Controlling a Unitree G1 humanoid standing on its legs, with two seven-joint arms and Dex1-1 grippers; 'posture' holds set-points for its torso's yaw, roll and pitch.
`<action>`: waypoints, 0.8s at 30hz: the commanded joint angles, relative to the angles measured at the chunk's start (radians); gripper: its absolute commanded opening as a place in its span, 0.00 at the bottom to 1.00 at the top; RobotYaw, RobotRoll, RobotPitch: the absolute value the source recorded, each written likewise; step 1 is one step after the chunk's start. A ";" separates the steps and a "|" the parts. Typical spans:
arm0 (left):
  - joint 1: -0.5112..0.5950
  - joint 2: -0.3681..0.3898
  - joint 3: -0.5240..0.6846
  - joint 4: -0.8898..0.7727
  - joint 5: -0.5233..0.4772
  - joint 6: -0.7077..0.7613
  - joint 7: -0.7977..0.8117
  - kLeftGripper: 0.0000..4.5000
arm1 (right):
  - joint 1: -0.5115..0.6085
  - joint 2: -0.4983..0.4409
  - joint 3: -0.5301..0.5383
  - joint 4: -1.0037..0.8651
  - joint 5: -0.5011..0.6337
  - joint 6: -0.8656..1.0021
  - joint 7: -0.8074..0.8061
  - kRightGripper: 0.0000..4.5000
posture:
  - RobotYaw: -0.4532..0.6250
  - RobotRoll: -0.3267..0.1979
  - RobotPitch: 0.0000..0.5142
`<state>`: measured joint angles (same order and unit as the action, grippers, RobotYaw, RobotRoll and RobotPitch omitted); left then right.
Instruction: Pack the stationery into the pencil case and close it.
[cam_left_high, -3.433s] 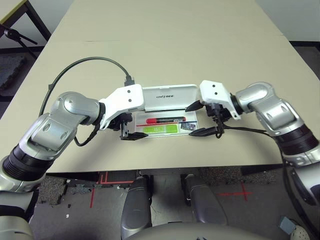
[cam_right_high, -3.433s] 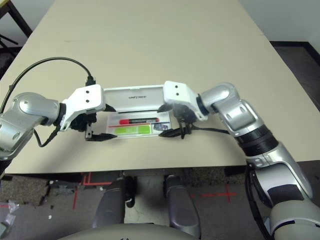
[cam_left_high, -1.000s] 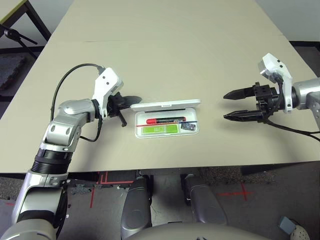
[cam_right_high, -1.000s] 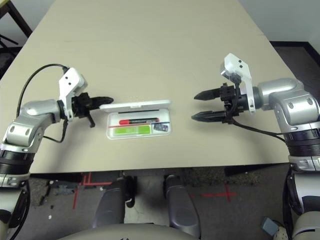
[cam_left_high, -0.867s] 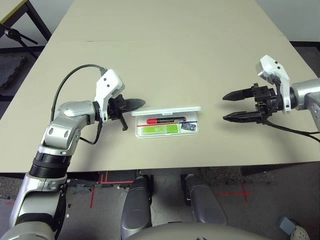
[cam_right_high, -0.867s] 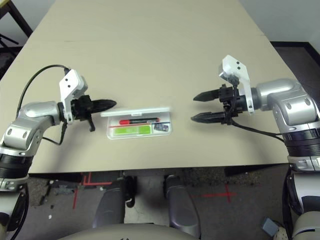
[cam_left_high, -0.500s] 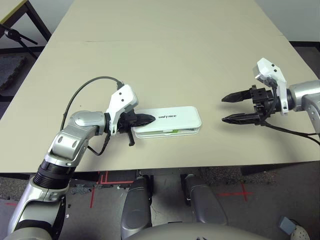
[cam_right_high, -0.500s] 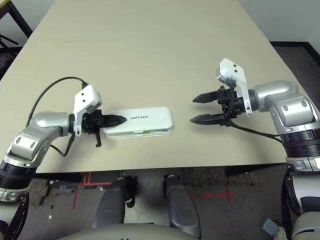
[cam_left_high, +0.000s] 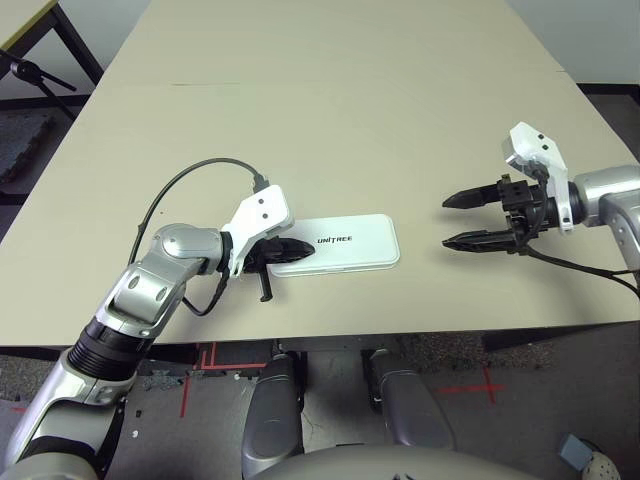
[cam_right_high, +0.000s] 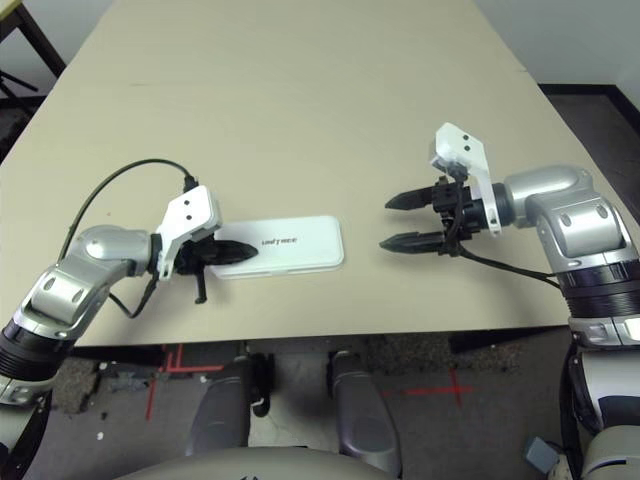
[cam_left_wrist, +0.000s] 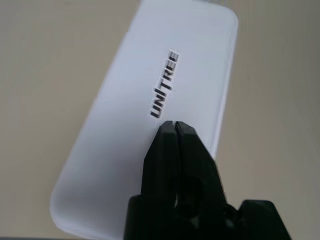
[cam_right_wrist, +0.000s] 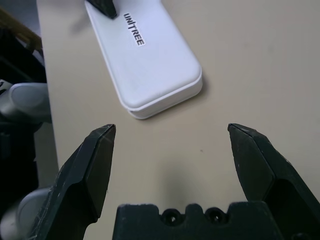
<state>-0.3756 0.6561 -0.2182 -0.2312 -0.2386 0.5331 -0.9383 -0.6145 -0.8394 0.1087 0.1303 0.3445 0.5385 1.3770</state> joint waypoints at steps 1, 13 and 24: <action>0.020 -0.031 0.075 0.054 -0.021 -0.022 0.052 0.29 | -0.010 0.053 -0.042 0.084 -0.025 -0.069 -0.098 1.00 | 0.37 0.62 0.39; -0.112 -0.225 0.486 0.384 -0.051 -0.177 0.489 0.99 | -0.085 0.265 -0.278 0.494 -0.104 -0.455 -0.662 1.00 | 0.39 0.62 0.39; -0.136 -0.221 0.611 0.647 0.001 -0.458 0.741 0.99 | -0.078 0.306 -0.441 0.713 -0.116 -0.688 -1.059 1.00 | 0.37 0.62 0.40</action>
<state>-0.5052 0.4339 0.3685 0.3743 -0.2546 0.1218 -0.2363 -0.7030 -0.5377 -0.3048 0.8097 0.2310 -0.1145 0.3569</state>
